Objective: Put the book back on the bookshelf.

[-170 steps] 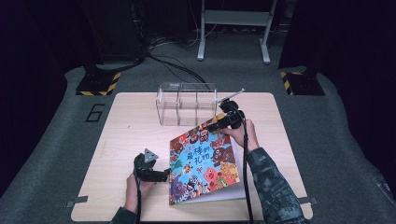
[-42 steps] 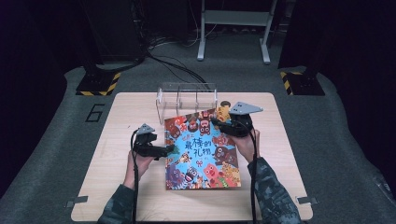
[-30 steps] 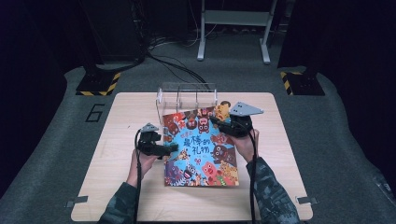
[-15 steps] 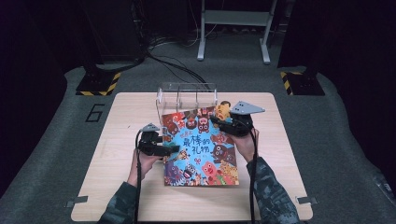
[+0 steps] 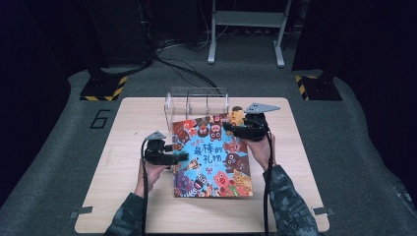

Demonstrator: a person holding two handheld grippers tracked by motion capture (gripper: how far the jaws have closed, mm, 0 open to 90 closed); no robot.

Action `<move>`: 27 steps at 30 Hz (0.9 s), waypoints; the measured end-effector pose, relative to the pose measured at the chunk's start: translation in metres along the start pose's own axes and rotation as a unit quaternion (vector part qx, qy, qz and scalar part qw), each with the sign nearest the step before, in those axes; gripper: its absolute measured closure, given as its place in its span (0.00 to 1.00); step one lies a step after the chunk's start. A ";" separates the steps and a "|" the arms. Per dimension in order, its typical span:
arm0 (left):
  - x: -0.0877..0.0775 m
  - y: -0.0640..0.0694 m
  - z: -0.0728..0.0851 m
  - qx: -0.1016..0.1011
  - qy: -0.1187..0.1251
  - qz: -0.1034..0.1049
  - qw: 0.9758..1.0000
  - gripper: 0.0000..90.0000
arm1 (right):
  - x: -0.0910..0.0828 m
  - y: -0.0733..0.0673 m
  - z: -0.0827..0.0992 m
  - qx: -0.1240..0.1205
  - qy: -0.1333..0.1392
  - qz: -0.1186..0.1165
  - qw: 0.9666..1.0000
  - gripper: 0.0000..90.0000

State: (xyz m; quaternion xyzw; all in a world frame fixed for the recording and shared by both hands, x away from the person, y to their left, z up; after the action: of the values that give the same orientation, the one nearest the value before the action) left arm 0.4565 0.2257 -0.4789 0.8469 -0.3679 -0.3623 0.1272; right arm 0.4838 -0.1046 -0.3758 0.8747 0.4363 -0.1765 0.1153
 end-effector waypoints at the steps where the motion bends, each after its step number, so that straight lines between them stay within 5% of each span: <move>1: -0.001 0.000 0.000 -0.003 -0.001 0.001 1.000 0.20 | 0.000 0.002 -0.001 0.007 -0.006 -0.007 1.000 0.68; 10: 0.001 0.003 0.003 0.008 0.001 0.000 1.000 0.23 | 0.000 0.014 0.002 0.064 -0.065 -0.040 0.995 0.66; 27: -0.005 0.012 -0.001 0.066 0.011 -0.024 0.997 0.30 | -0.006 0.024 0.008 0.082 -0.133 -0.067 0.985 0.60</move>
State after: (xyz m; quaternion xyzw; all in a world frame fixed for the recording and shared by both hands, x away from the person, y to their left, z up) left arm 0.4484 0.2209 -0.4690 0.8660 -0.3688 -0.3311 0.0666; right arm 0.4976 -0.1262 -0.3799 0.8188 0.4590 -0.3336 0.0874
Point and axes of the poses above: each handheld gripper's, and its own axes: x roughly forward along the jaws, z roughly out of its underside, y roughly to its right, the point moved 1 cm from there along x, roughly forward along the jaws, and after that the axes turned 11 degrees about -x, right-handed, at the moved point
